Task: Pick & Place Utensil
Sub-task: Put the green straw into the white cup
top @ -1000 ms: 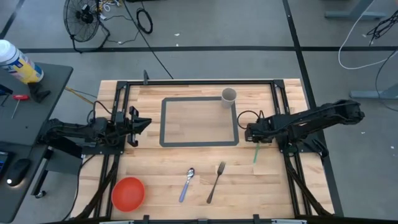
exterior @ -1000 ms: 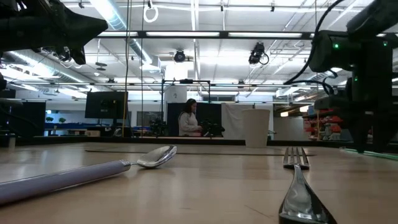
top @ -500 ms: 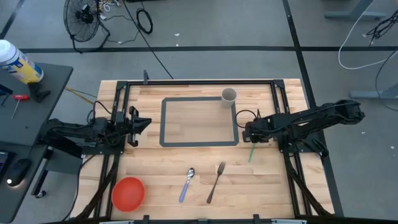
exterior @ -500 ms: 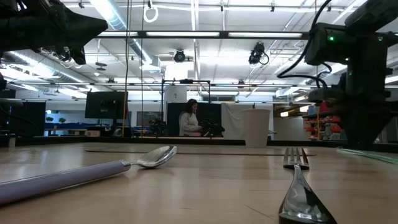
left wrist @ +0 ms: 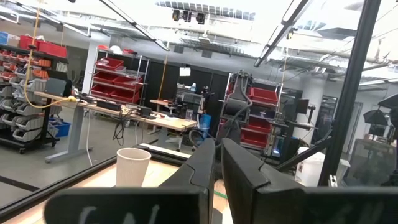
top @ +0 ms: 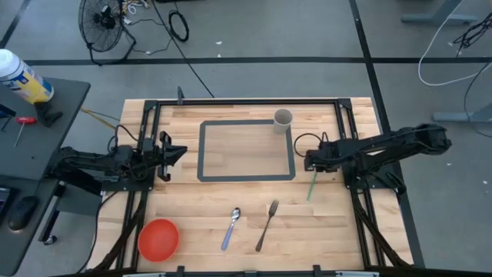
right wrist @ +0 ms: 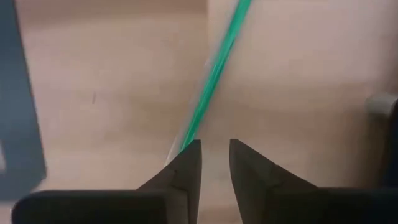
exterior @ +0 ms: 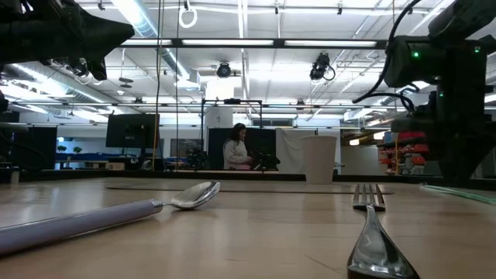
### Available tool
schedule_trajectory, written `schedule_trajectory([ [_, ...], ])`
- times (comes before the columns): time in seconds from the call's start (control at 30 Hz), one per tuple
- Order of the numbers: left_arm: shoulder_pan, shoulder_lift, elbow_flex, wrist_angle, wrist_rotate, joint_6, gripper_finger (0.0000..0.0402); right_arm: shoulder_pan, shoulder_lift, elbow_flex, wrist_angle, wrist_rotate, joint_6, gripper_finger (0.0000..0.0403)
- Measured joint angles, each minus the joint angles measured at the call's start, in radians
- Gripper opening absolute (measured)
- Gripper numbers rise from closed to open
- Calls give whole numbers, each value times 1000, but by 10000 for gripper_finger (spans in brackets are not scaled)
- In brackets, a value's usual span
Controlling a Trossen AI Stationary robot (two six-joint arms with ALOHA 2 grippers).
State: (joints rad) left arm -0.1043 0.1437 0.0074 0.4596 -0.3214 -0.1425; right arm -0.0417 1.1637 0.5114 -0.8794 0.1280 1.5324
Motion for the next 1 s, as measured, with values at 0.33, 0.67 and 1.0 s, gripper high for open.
schedule_trajectory([
  [0.33,0,0,0,1,0,-2,32,-117,0,0,-4,178,-9,87],
  [0.67,0,0,0,15,0,-2,32,-193,0,-22,103,234,-67,87],
  [1.0,0,0,0,20,0,-2,32,-200,5,-78,163,237,-46,87],
])
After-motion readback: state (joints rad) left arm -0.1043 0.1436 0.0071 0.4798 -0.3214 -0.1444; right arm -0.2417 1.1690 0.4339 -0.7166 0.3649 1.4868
